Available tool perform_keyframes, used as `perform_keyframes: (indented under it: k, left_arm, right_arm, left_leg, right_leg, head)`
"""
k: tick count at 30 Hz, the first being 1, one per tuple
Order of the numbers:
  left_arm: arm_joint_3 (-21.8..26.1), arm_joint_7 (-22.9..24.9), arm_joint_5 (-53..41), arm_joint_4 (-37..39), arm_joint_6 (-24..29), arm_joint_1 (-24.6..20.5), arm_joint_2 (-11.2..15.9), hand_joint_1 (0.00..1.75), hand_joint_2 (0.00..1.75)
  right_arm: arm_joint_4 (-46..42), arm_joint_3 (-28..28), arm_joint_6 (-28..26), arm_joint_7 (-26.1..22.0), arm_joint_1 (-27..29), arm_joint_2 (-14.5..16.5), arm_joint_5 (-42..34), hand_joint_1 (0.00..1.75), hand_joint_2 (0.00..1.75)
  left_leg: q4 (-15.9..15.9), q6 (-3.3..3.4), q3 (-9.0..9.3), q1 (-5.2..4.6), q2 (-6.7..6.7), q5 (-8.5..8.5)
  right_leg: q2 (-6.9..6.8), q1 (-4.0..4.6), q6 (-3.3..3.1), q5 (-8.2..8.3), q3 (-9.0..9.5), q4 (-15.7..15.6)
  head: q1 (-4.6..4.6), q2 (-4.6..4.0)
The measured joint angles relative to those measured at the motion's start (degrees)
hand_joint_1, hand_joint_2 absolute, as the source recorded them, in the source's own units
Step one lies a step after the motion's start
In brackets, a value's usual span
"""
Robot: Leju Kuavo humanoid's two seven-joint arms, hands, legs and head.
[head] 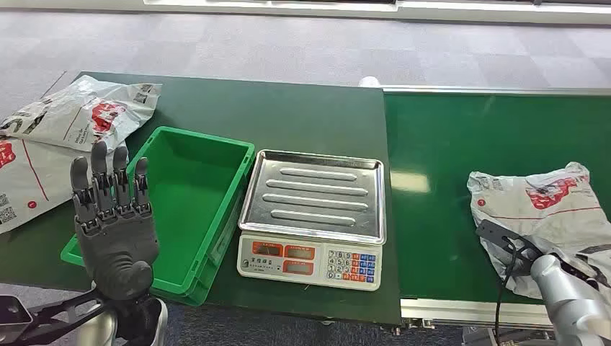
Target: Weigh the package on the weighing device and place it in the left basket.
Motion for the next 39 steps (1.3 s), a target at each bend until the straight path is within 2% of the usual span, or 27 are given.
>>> perform_keyframes:
  k: [11,16,17,19,21,22,25,28,32,34,36,39]
  left_arm:
    - [0.0,0.0,0.0,-0.3,1.0,0.0,0.0,0.0,1.75]
    - [0.1,0.0,0.0,-1.1,1.5,0.2,0.0,0.0,1.75]
    - [0.2,0.0,0.1,-1.4,1.9,0.2,0.0,0.0,1.75]
    - [0.6,0.0,0.5,-2.5,3.1,0.5,0.0,0.0,1.75]
    - [0.9,0.0,1.5,-3.6,4.7,0.7,0.0,0.0,1.75]
    - [0.9,0.0,2.1,-3.9,5.4,0.7,0.0,0.0,1.75]
    - [0.8,0.0,3.1,-3.9,6.3,0.7,0.1,0.0,1.75]
    - [0.5,0.0,3.4,-3.3,5.9,0.5,0.1,0.0,1.75]
    - [0.4,0.1,3.4,-2.2,5.1,0.1,0.1,0.0,1.75]
    - [0.4,0.1,3.3,-1.8,4.3,-0.1,0.1,0.0,1.75]
    - [0.4,0.1,3.1,-1.5,3.5,-0.2,0.1,0.0,1.75]
    - [0.5,0.1,2.8,-1.1,2.8,-0.4,0.1,0.0,1.75]
  right_arm:
    - [-1.2,0.1,-1.2,1.1,0.2,1.0,-0.2,1.75,1.75]
    - [-2.3,0.5,-4.8,4.7,0.0,2.0,0.8,1.75,1.75]
    - [-2.9,0.9,-7.8,6.7,-0.1,2.3,1.9,1.75,1.75]
    - [-6.3,2.4,-18.7,13.3,-0.6,3.1,4.3,1.75,1.75]
    - [-15.0,5.4,-31.4,22.2,-0.5,3.9,5.9,1.75,1.75]
    - [-20.8,7.5,-35.5,26.3,-0.2,4.0,6.1,1.75,1.75]
    - [-37.4,15.0,-38.9,35.6,1.0,2.5,6.5,1.75,1.75]
    - [-49.0,23.5,-41.4,39.2,2.1,-0.2,6.6,1.75,1.75]
    - [-57.1,31.7,-43.0,39.1,2.4,-2.0,6.7,1.75,1.75]
    - [-58.6,34.6,-43.7,36.0,2.4,-1.6,6.6,1.75,1.75]
    - [-58.9,36.1,-43.2,27.7,2.6,0.8,6.3,1.75,1.75]
    - [-58.9,36.4,-39.7,14.4,2.9,6.6,4.3,1.75,1.75]
  left_leg:
    - [0.0,0.0,0.03,0.0,-0.01,0.0]
    - [0.0,0.0,-0.05,-0.01,-0.04,0.0]
    - [0.0,0.01,-0.18,-0.02,-0.04,0.01]
    - [0.0,0.01,-0.34,-0.06,-0.03,0.03]
    - [0.0,0.01,-0.25,-0.09,0.0,0.08]
    - [0.0,0.01,-0.13,-0.09,0.01,0.1]
    - [0.0,-0.01,-0.07,-0.08,0.0,0.11]
    - [0.0,-0.06,-0.08,-0.07,0.08,0.04]
    - [0.0,-0.06,0.01,-0.06,0.34,-0.06]
    - [-0.1,-0.06,0.03,-0.05,0.35,-0.06]
    - [-0.1,-0.07,0.1,-0.03,0.47,-0.08]
    - [-0.1,-0.11,0.16,0.01,0.57,-0.06]
  right_leg:
    - [-0.01,0.0,0.0,0.0,0.06,0.0]
    - [-0.04,0.0,0.01,0.0,0.07,0.0]
    - [-0.06,-0.02,0.01,0.01,0.06,0.0]
    - [-0.06,-0.05,0.02,0.03,-0.01,0.1]
    - [-0.01,-0.1,0.03,0.04,-0.14,0.1]
    - [0.02,-0.1,0.03,0.05,-0.17,0.1]
    - [0.03,-0.07,0.02,0.03,-0.16,0.1]
    - [0.15,-0.07,0.02,0.0,-0.17,0.1]
    - [0.42,-0.07,0.02,0.01,-0.13,0.1]
    - [0.41,-0.04,0.02,0.02,-0.08,0.1]
    - [0.52,-0.03,-0.01,0.04,-0.06,0.1]
    - [0.58,0.02,-0.06,0.05,-0.08,0.1]
  head:
    - [0.0,0.0]
    - [0.0,0.0]
    - [0.01,0.0]
    - [0.0,0.0]
    - [0.0,0.0]
    - [0.0,0.0]
    - [-0.01,0.0]
    - [0.01,0.0]
    - [0.0,0.0]
    - [0.01,0.0]
    - [0.01,0.0]
    - [0.0,0.0]
